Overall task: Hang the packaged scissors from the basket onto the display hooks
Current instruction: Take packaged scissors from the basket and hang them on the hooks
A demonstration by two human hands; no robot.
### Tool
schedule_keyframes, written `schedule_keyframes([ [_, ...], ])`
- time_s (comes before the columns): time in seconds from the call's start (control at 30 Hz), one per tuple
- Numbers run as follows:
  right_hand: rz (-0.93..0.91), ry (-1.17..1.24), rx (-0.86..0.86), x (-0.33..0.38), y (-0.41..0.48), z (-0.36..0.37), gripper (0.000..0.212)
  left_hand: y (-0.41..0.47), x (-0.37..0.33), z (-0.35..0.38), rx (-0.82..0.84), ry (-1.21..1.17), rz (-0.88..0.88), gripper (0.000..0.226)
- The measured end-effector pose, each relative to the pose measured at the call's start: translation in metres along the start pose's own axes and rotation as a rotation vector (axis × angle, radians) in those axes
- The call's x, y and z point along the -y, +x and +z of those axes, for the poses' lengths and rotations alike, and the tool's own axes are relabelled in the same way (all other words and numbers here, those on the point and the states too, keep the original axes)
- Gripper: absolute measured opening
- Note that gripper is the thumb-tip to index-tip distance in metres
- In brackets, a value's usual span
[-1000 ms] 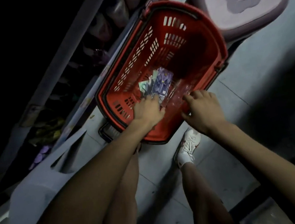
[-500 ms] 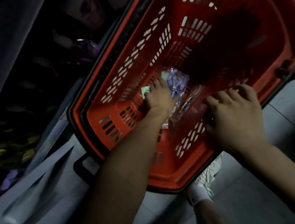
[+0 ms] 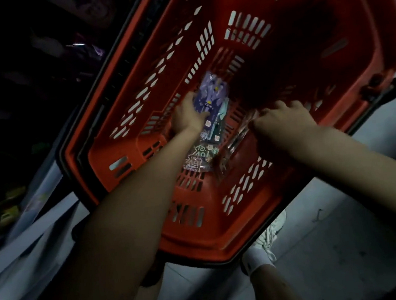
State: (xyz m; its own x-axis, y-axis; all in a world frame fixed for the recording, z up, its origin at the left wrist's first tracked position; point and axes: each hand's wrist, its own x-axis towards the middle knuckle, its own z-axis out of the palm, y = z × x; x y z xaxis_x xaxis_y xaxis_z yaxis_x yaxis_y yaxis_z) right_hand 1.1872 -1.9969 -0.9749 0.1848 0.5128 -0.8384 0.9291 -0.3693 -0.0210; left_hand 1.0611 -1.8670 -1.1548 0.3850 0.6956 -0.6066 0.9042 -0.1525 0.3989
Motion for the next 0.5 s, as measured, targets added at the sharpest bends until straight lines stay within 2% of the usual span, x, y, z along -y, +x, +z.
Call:
schedule_keyframes([
  [0.1, -0.022, 0.039, 0.176, 0.003, 0.038, 0.0, 0.044, 0.0, 0.005, -0.016, 0.003, 0.042, 0.025, 0.029],
  [0.27, -0.118, 0.065, 0.209, 0.018, 0.066, 0.006, 0.044, -0.003, 0.017, -0.029, 0.048, 0.035, 0.027, 0.023],
  [0.4, -0.204, -0.184, 0.37, 0.026, 0.075, 0.026, 0.045, -0.01, 0.018, -0.04, 0.075, 0.066, 0.056, 0.02],
  [0.5, -0.201, -0.243, 0.37, 0.024, 0.077, 0.041, 0.051, -0.019, 0.018, -0.05, 0.086, 0.114, 0.061, 0.03],
])
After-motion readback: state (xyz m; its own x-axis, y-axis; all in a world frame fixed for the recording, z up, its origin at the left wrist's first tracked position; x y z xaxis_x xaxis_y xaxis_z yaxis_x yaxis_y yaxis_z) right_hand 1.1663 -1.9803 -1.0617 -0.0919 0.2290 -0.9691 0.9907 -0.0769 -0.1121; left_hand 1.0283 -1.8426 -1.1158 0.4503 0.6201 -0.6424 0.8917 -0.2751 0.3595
